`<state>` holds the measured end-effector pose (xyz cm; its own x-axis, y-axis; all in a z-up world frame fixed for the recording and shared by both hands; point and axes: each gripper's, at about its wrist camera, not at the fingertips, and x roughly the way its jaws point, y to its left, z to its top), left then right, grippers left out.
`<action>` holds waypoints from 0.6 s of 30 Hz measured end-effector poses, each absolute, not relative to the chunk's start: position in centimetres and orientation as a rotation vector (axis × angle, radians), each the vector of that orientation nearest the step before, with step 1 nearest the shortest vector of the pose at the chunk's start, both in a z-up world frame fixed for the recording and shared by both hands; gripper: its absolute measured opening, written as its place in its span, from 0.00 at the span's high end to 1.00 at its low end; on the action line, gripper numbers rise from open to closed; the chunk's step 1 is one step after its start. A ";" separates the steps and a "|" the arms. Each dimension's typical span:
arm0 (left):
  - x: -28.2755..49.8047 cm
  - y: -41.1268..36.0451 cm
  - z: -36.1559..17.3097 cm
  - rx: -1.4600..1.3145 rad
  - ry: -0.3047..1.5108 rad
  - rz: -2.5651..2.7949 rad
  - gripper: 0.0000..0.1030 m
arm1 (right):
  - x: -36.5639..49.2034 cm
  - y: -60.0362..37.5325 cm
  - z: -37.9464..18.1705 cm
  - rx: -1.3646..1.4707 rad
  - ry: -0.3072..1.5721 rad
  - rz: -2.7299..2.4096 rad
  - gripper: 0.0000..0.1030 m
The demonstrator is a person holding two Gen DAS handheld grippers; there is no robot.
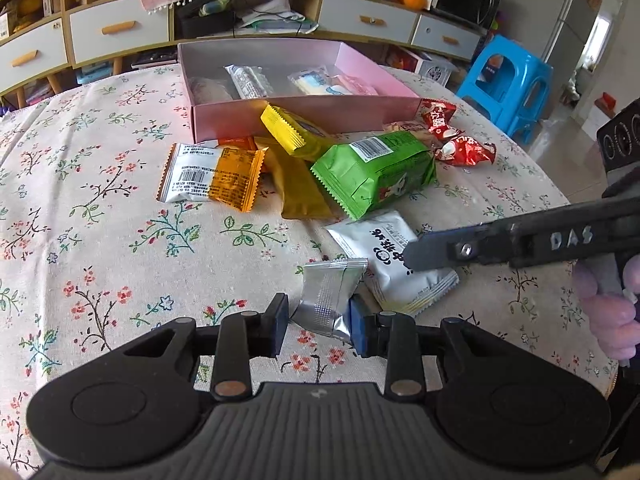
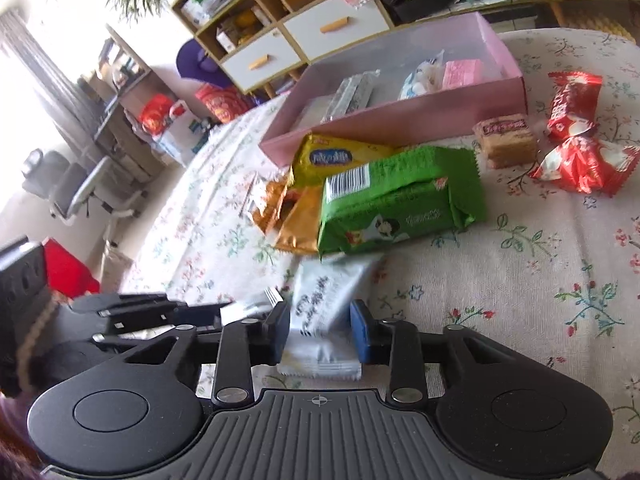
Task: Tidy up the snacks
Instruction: 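Close the left tool on the silver foil packet while the right tool closes on the white square packet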
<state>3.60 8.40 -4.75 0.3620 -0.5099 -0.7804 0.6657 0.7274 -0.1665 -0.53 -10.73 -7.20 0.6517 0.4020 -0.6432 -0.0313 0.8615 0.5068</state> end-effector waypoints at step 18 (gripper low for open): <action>3.9 9.8 -4.0 0.257 0.914 -0.662 0.71 | 0.3 -5.4 -7.1 0.160 0.812 0.225 0.35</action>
<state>3.91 9.76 -3.99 0.4309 -0.4185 -0.7995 0.6288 0.7747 -0.0666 0.30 -5.42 -7.12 0.6662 0.2591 -0.6994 -0.1371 0.9643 0.2266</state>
